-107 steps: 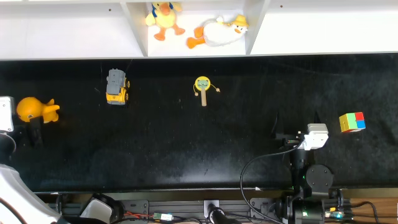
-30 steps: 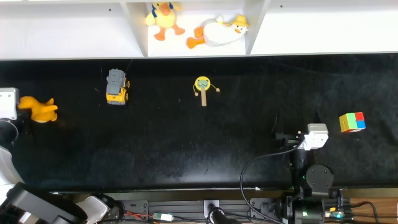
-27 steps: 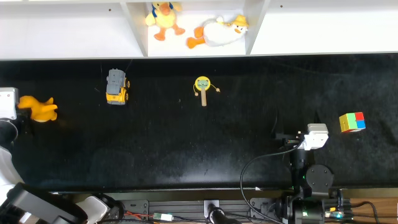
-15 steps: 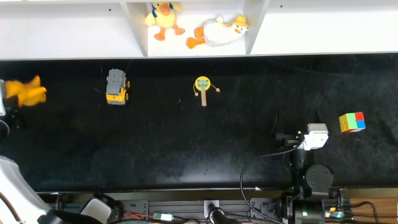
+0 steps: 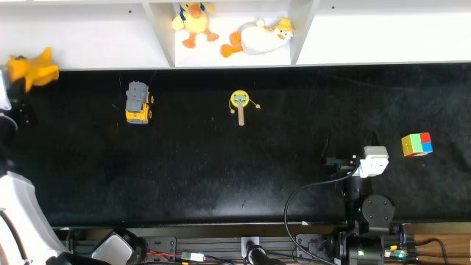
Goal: Store Toys
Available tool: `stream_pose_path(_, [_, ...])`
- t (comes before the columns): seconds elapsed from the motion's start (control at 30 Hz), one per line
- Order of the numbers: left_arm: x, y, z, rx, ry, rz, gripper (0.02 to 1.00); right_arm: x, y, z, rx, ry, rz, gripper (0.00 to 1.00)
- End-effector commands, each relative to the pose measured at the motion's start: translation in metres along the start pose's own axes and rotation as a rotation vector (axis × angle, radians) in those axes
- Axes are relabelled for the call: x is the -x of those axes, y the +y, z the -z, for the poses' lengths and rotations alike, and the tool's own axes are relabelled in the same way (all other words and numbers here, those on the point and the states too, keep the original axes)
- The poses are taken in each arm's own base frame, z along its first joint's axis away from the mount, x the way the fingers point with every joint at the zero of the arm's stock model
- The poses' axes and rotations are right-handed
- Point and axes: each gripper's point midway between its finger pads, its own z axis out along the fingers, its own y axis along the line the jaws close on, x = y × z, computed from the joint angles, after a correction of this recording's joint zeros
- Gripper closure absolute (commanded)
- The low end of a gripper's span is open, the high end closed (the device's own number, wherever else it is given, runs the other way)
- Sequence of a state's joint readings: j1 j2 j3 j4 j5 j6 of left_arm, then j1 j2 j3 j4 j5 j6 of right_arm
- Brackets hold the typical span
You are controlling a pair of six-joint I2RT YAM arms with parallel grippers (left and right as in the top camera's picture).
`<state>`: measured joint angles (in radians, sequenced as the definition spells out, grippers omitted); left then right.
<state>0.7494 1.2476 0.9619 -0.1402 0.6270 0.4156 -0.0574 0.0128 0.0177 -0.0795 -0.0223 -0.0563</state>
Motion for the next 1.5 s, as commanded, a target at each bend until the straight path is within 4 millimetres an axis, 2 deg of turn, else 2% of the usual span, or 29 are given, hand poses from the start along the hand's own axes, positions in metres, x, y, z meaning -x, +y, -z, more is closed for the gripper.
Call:
stream_pose_path(0.03, [0.001,0.008,-0.011,0.008,0.009,0.057,0.882,-0.004,0.000,0.000,0.001,0.002,0.003,0.007])
stream_pose_path(0.37, [0.005,0.024,-0.027,-0.004,0.067,0.097,0.879,-0.004,0.000,0.000,0.001,0.001,0.003,0.007])
stream_pose_path(0.8, [0.013,0.035,-0.027,0.023,0.131,0.124,0.875,-0.004,0.000,0.000,0.001,0.001,0.003,0.005])
stream_pose_path(1.0, [0.010,0.033,-0.040,0.002,0.142,0.125,0.875,-0.004,0.000,0.000,0.001,0.001,0.003,0.005])
stream_pose_path(1.5, [0.026,0.015,-0.074,-0.014,0.128,0.078,0.875,-0.004,0.000,0.000,0.001,0.001,0.003,0.007])
